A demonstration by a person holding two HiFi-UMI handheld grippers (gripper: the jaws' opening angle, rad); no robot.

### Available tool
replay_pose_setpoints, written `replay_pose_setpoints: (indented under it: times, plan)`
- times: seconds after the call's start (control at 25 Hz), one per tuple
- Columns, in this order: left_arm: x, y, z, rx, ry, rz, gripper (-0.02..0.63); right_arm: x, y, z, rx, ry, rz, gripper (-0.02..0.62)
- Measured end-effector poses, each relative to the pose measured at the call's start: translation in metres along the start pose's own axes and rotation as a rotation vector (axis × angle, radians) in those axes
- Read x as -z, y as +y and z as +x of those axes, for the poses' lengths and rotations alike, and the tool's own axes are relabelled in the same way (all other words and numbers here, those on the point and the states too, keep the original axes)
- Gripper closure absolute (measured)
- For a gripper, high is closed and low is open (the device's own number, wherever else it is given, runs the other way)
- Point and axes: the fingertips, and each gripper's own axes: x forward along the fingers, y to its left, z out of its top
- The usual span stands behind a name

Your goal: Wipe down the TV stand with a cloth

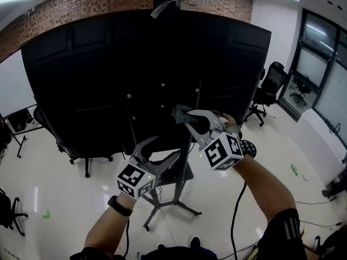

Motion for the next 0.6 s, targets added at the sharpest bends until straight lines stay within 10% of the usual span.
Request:
replay_pose_setpoints:
  times: [0.6]
  plan:
    - [-0.066, -0.011, 0.078, -0.055, -0.001, 0.109, 0.281, -0.001, -0.131, 0.014, -0.281, 0.083, 0.003, 0.557]
